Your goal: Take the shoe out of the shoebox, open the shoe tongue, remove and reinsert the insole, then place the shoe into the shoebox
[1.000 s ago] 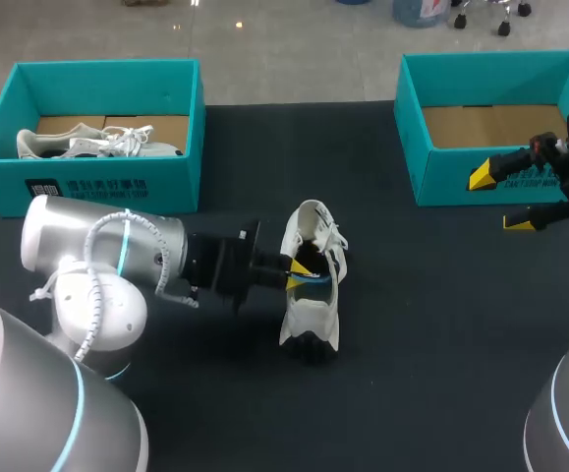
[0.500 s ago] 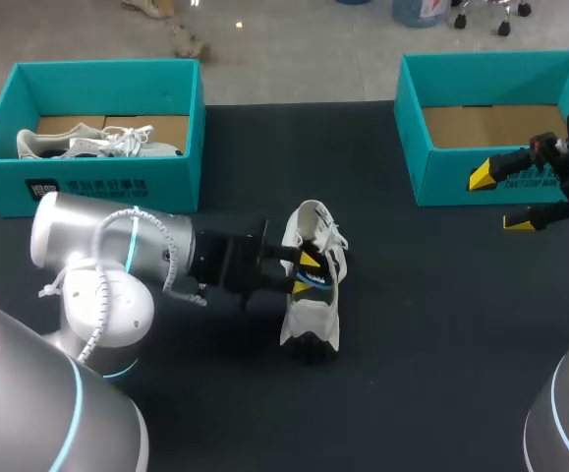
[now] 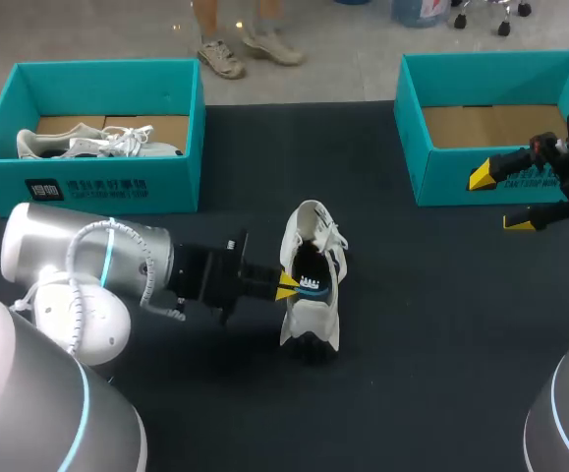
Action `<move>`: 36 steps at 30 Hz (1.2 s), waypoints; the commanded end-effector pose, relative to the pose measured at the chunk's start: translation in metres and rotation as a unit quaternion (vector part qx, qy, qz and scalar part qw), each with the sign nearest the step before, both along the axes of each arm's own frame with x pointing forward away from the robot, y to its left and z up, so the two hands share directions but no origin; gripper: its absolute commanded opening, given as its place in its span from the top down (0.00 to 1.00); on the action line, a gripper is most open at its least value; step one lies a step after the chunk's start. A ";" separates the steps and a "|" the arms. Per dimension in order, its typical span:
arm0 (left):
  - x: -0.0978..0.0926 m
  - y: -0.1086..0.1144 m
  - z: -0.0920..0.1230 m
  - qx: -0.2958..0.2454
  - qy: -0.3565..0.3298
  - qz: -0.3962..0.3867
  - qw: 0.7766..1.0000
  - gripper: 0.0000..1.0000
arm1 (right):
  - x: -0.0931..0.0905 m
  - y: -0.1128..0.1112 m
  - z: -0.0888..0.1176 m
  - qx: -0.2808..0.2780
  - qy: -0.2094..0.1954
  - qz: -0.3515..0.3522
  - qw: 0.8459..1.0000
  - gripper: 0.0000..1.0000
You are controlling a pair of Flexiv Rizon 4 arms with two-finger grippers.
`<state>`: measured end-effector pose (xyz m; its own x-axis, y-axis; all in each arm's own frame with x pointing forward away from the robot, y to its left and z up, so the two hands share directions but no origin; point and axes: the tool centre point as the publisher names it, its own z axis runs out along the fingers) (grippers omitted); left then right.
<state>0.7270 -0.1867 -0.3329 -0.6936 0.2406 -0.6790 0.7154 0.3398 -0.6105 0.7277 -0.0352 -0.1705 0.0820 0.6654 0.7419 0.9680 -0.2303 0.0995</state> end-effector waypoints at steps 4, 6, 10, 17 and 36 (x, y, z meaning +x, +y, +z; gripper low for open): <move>0.005 -0.012 -0.010 -0.004 0.009 -0.006 1.000 1.00 | 0.000 0.000 0.000 -0.001 0.001 -0.001 1.000 0.00; 0.005 -0.016 -0.010 -0.007 0.010 -0.009 1.000 1.00 | 0.000 0.000 0.000 -0.001 0.001 -0.001 1.000 0.00; 0.005 -0.019 -0.010 -0.009 0.012 -0.012 1.000 1.00 | 0.000 0.000 0.000 -0.001 0.001 -0.001 1.000 0.00; 0.001 -0.011 -0.001 -0.013 0.014 -0.006 1.000 0.63 | 0.000 0.000 0.000 -0.001 0.001 -0.001 1.000 0.00; -0.006 -0.010 0.001 -0.018 0.017 -0.007 1.000 1.00 | 0.000 0.000 0.000 -0.001 0.001 -0.001 1.000 0.00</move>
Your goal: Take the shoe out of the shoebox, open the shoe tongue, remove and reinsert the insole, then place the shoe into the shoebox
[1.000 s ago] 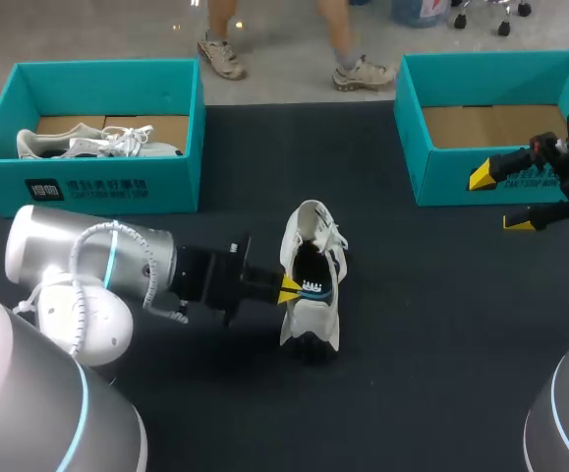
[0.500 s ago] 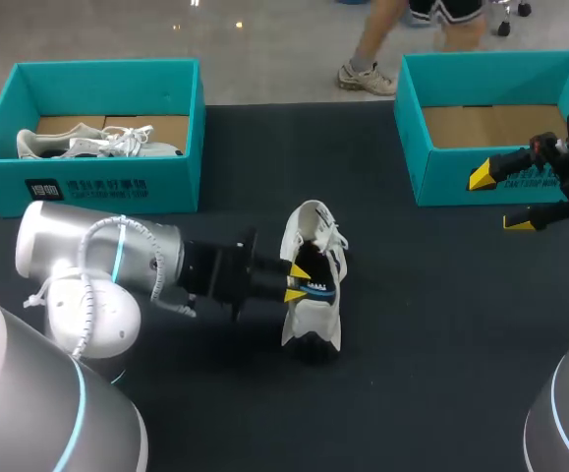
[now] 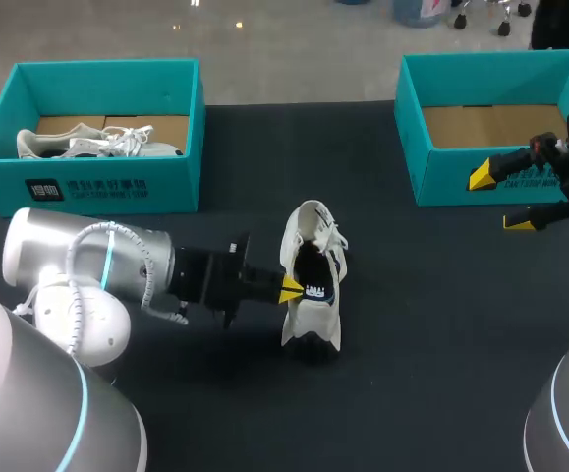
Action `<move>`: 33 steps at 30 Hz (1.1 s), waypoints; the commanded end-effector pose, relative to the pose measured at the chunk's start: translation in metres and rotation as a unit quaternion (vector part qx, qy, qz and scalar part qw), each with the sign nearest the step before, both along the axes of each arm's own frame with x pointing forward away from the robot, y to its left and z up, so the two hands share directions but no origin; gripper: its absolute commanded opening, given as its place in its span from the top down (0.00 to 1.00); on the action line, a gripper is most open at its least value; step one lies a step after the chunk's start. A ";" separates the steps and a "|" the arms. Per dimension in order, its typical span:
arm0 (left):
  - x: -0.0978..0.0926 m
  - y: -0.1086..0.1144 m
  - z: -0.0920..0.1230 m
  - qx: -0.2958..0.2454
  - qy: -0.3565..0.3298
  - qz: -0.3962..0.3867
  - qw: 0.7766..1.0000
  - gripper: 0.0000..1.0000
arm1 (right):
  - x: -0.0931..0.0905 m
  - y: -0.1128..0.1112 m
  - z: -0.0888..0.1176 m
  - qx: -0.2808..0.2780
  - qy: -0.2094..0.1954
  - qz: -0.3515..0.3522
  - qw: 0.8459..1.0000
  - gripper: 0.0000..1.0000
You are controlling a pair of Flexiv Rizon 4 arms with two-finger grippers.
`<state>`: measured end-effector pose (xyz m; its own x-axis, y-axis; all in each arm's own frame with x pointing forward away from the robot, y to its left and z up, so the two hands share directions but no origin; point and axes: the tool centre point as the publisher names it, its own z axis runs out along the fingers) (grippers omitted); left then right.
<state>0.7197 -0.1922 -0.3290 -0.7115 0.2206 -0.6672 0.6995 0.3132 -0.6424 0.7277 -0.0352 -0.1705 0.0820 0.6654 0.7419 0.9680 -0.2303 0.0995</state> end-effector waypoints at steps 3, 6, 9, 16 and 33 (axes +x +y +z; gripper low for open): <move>0.002 -0.005 0.003 0.009 0.000 -0.018 1.000 1.00 | 0.000 0.000 0.000 -0.001 0.001 -0.001 1.000 0.00; 0.004 -0.003 0.010 0.022 0.003 -0.034 0.999 1.00 | 0.000 0.000 0.000 -0.001 0.001 -0.001 1.000 0.00; 0.005 -0.001 0.015 0.052 0.004 -0.064 0.997 1.00 | 0.000 0.000 0.000 -0.001 0.001 -0.001 1.000 0.00; 0.009 0.008 0.027 0.156 -0.020 -0.159 0.975 1.00 | 0.000 0.000 0.000 -0.001 0.001 -0.001 1.000 0.00; 0.016 0.020 0.032 0.322 -0.038 -0.288 0.901 1.00 | 0.000 0.000 0.000 -0.001 0.001 -0.001 1.000 0.00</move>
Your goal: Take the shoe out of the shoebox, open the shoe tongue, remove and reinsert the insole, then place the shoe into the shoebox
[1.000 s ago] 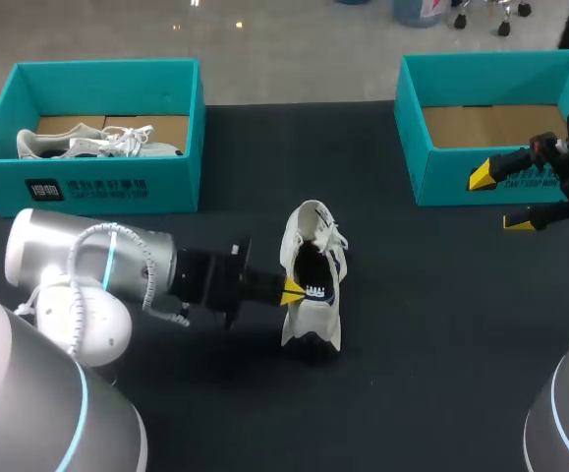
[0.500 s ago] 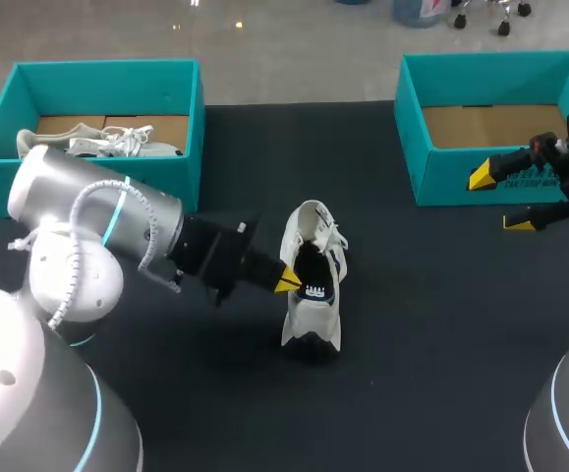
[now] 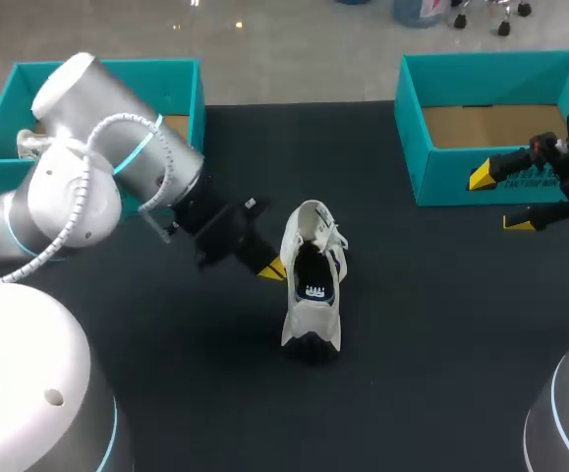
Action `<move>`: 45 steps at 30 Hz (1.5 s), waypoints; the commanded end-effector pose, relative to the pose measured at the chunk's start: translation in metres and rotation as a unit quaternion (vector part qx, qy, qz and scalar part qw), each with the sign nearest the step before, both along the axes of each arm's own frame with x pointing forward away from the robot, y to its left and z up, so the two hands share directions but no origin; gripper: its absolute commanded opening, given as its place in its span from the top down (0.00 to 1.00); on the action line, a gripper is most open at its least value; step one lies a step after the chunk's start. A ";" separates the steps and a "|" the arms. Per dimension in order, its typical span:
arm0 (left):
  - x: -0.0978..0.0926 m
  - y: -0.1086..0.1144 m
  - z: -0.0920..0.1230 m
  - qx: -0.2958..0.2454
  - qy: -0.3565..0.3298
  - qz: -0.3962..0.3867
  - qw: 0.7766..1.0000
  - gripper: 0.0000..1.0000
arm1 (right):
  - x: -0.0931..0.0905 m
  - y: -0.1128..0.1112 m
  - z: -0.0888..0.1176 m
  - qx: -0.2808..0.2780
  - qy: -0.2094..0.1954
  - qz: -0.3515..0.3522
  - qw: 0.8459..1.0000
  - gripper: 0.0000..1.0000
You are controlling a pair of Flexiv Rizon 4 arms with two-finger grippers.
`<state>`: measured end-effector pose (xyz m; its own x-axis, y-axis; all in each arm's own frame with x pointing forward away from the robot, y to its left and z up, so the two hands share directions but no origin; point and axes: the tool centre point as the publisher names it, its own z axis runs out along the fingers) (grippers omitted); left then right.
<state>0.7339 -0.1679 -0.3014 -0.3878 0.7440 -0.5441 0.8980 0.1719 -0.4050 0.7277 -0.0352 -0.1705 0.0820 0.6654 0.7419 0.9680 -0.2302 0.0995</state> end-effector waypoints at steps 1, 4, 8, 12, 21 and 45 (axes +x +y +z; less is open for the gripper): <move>0.002 -0.004 0.004 0.131 0.023 -0.057 0.990 1.00 | 0.000 0.000 0.000 -0.001 0.001 -0.001 1.000 0.00; 0.002 -0.004 0.004 0.131 0.023 -0.057 0.990 1.00 | 0.000 0.000 0.000 -0.001 0.001 -0.001 1.000 0.00; 0.002 -0.004 0.004 0.131 0.023 -0.057 0.990 1.00 | 0.000 0.000 0.000 -0.001 0.001 -0.001 1.000 0.00; 0.002 -0.009 0.005 0.171 0.009 -0.080 0.982 1.00 | 0.000 0.000 0.000 -0.001 0.001 -0.001 1.000 0.00; 0.017 -0.016 0.002 0.255 -0.017 -0.141 0.956 1.00 | 0.000 0.000 0.000 -0.001 0.001 -0.001 1.000 0.00; 0.025 -0.047 -0.062 0.317 -0.077 -0.179 0.928 1.00 | 0.000 0.000 0.000 -0.001 0.001 -0.001 1.000 0.00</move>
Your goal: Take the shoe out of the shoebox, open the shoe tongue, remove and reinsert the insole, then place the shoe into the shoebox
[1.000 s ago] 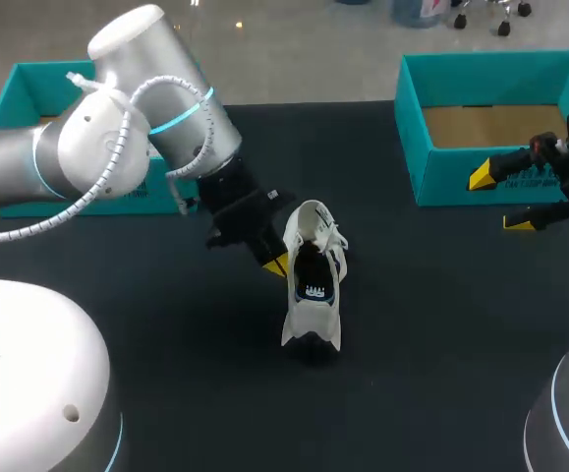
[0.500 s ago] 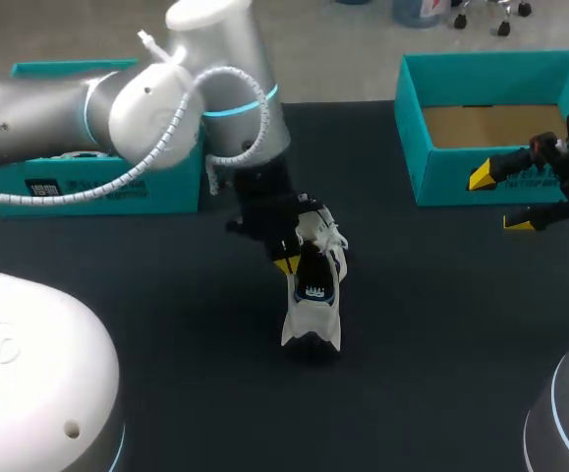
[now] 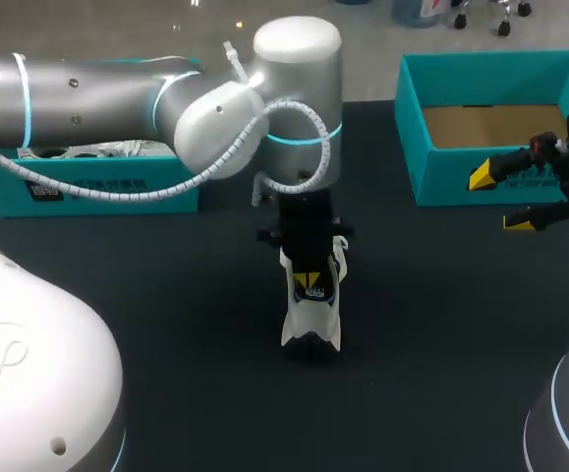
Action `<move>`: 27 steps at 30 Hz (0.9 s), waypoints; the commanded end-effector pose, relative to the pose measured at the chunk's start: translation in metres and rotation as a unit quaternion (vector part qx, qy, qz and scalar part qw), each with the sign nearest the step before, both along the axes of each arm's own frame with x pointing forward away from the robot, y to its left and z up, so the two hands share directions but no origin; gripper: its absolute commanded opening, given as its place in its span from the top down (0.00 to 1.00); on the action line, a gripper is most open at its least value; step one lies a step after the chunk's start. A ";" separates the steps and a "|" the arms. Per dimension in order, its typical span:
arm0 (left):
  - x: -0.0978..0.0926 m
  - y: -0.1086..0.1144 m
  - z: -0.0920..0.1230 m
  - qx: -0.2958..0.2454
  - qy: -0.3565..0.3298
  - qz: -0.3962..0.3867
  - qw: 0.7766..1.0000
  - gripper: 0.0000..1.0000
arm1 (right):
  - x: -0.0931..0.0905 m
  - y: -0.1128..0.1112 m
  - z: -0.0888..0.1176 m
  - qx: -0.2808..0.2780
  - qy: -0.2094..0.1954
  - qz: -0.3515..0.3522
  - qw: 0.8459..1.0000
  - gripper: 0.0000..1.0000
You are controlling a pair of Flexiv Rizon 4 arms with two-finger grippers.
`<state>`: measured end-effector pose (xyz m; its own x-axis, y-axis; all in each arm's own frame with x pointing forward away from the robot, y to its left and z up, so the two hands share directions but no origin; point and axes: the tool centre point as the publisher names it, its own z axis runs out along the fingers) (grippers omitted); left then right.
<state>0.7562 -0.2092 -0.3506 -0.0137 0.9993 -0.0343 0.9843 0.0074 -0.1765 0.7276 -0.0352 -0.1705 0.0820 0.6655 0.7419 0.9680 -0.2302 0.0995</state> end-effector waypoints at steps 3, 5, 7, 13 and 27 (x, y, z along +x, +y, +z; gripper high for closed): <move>0.001 -0.003 -0.021 0.032 0.014 -0.001 0.999 1.00 | 0.000 0.000 0.000 -0.001 0.001 -0.001 1.000 0.00; 0.001 -0.001 -0.026 0.032 0.016 0.001 0.999 1.00 | 0.000 0.000 0.000 -0.001 0.001 -0.001 1.000 0.00; 0.001 -0.001 -0.030 0.033 0.019 0.003 0.999 1.00 | 0.000 0.000 0.000 -0.001 0.001 -0.001 1.000 0.00; 0.001 -0.005 -0.039 0.038 0.019 0.007 0.999 1.00 | 0.000 0.000 0.000 -0.001 0.001 -0.001 1.000 0.00; -0.006 0.001 0.003 -0.004 0.024 0.007 1.000 1.00 | 0.000 0.000 0.000 -0.001 0.001 -0.001 1.000 0.00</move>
